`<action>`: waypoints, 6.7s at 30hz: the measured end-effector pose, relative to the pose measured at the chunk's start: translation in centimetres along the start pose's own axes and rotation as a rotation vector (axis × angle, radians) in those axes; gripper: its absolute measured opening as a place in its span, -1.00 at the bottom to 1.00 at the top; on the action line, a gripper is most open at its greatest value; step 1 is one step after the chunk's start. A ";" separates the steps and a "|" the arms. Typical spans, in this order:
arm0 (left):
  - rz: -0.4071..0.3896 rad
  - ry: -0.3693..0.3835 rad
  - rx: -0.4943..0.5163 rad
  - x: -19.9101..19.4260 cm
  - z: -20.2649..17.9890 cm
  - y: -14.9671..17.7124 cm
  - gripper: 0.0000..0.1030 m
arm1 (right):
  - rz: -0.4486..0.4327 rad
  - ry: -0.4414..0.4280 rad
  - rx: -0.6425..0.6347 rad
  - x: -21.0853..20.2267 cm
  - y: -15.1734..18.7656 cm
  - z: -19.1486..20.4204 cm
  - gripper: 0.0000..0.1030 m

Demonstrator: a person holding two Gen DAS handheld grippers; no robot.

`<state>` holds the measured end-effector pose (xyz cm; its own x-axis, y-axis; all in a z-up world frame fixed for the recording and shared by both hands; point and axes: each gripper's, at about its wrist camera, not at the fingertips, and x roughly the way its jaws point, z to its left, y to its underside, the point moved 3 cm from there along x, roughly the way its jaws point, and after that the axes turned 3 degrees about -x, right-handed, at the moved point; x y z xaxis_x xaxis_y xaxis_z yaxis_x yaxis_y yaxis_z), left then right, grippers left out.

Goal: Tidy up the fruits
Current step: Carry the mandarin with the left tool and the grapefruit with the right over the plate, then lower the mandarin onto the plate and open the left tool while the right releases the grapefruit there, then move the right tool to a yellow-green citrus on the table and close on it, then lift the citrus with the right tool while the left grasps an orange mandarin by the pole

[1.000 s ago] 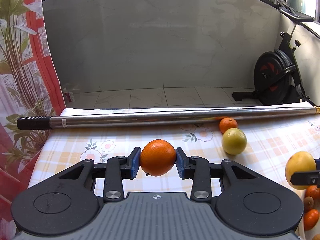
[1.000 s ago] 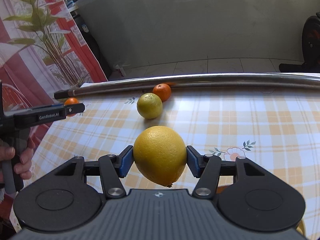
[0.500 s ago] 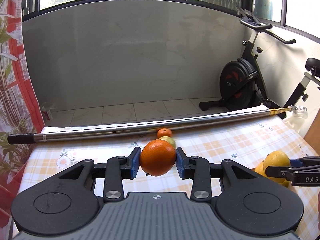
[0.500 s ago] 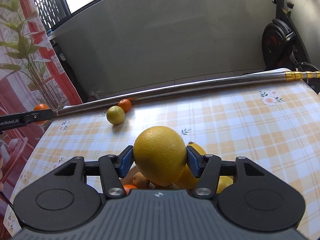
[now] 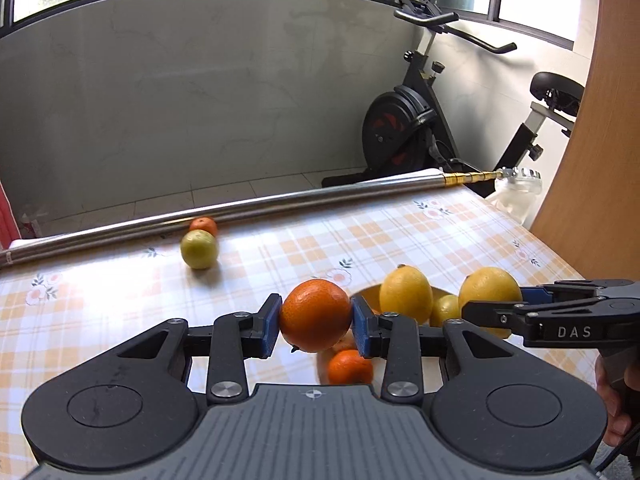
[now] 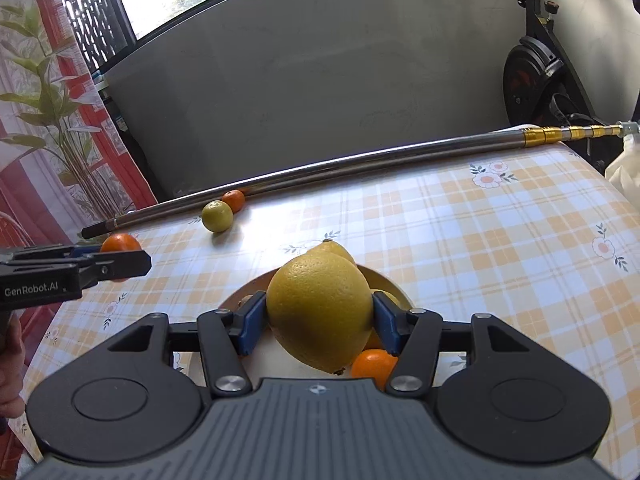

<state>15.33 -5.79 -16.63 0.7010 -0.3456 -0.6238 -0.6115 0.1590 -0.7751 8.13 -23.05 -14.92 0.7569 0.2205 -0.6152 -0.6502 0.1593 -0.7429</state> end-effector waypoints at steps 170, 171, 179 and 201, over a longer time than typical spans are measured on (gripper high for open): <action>-0.013 -0.413 -0.422 -0.3 24.0 -0.4 0.08 | 0.203 -0.094 -0.193 24.8 -8.2 13.9 -0.04; -0.014 -0.408 -0.414 -0.1 23.8 -0.7 0.08 | 0.195 -0.104 -0.194 23.8 -8.3 13.6 -0.04; -0.032 -0.317 -0.353 3.5 20.8 -3.7 0.08 | 0.067 -0.079 -0.167 15.5 -8.3 9.3 -0.04; 0.122 -0.222 -0.298 22.3 14.0 -8.3 0.08 | -0.109 0.017 0.105 6.1 -6.7 -3.1 -0.04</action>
<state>41.16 -1.82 -25.50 0.6591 -0.1275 -0.7411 -0.7520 -0.1006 -0.6515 17.28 -25.74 -14.48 0.8240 0.1804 -0.5371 -0.5665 0.2816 -0.7745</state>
